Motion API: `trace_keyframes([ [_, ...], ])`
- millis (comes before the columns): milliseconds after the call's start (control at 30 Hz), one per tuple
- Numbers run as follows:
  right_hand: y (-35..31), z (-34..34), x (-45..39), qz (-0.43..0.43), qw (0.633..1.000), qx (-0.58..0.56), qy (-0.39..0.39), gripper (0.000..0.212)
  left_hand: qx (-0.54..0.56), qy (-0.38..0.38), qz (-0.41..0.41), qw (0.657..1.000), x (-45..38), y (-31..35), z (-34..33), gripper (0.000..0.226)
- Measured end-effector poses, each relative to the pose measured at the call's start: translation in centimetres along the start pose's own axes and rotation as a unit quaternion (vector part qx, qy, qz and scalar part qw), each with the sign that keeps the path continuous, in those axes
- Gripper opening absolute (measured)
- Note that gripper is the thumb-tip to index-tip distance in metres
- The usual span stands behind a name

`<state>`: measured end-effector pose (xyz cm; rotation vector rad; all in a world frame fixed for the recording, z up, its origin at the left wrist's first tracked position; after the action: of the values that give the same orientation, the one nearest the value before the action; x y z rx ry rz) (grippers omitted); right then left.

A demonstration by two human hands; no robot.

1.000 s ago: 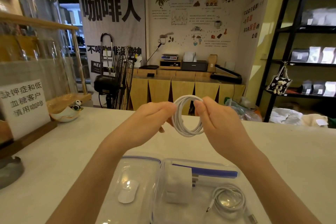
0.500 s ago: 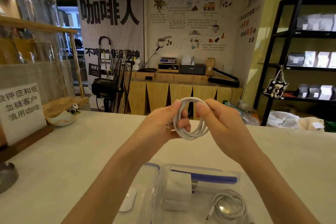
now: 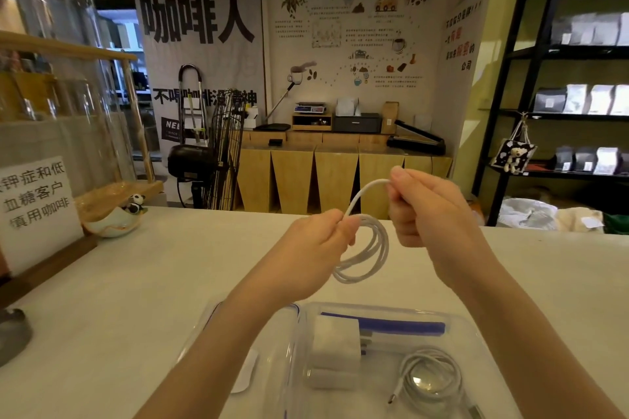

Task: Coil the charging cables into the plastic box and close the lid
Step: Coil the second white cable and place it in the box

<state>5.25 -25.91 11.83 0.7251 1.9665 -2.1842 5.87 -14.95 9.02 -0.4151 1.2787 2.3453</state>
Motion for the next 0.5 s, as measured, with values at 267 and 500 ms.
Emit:
trace_keyframes([
  [267, -2.3, -2.0, 2.2, 0.032, 0.992, -0.058, -0.111, 0.027, 0.171, 0.027, 0.082, 0.981, -0.4, -0.5, 1.4, 0.037],
  [500, -2.7, -2.8, 2.6, 0.114, 0.984, 0.041, -0.133, 0.018, 0.125, 0.091, 0.036, 0.987, -0.4, -0.3, 2.2, 0.043],
])
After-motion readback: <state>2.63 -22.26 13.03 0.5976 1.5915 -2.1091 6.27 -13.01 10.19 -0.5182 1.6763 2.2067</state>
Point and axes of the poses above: each hand's wrist, its own x-axis away from the middle knuckle, its own z-axis out of the back of the hand, y = z × x, the point moved 9 cm from there along -x, towards the middle knuckle, and after that the axes turned 13 degrees about y, right-handed, at the moved point
